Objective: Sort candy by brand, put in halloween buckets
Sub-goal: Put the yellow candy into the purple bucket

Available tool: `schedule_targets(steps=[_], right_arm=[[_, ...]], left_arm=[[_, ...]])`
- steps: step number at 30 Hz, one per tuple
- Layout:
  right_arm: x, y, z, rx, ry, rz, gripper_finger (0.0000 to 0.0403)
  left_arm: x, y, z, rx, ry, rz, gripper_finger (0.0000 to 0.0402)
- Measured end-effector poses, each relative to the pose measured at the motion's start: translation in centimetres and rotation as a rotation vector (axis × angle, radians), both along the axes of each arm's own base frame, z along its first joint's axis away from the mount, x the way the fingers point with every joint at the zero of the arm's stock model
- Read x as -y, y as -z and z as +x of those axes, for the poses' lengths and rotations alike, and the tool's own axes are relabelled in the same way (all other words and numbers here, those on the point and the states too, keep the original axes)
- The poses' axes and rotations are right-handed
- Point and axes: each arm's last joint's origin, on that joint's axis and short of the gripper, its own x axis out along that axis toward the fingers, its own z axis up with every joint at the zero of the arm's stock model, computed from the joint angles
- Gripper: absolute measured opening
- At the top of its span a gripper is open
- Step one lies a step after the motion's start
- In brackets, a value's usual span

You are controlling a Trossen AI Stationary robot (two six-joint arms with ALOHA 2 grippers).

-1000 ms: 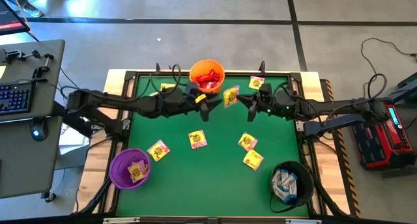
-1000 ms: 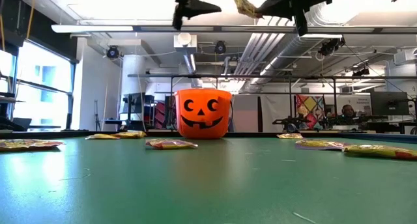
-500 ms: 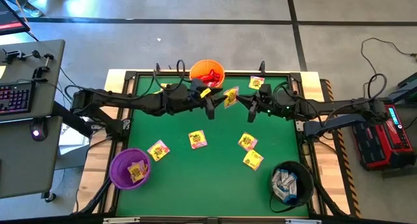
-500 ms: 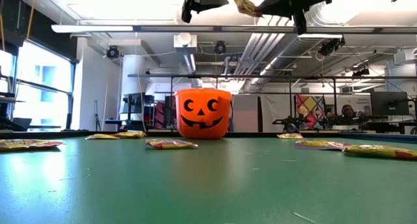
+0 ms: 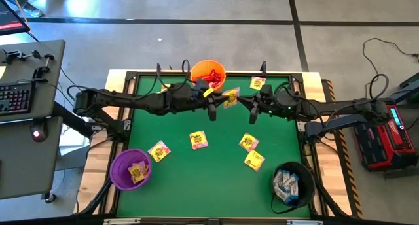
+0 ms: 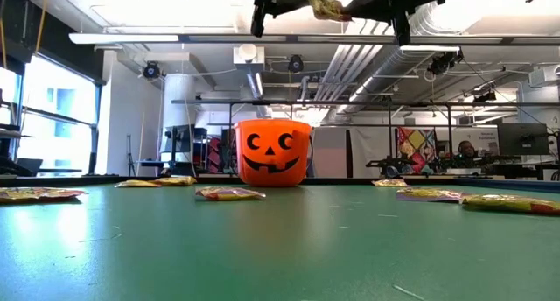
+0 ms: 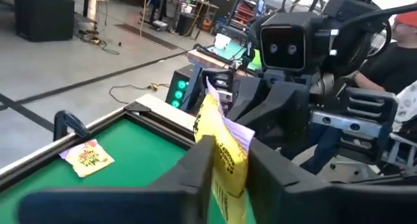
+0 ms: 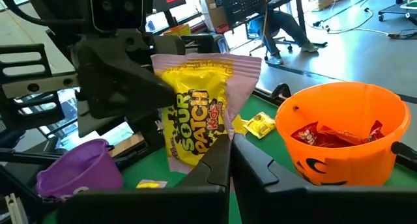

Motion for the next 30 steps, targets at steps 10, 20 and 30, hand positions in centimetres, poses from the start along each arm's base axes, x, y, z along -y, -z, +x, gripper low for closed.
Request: schedule_targets(steps=[10, 20, 30], right_arm=[[-0.1, 0.5, -0.1, -0.058, -0.028, -0.001, 0.0003], [0.0, 1.0, -0.2, -0.097, -0.019, 0.034, 0.0098], [0.0, 1.1, -0.2, -0.121, -0.027, -0.014, 0.0042]], left_arm=[[0.0, -0.7, -0.4, 0.017, 0.013, 0.034, 0.0001], [1.2, -3.4, -5.2, -0.129, 0.318, 0.026, 0.0], [5.2, -5.5, -15.0, -0.396, 0.603, -0.269, 0.0]])
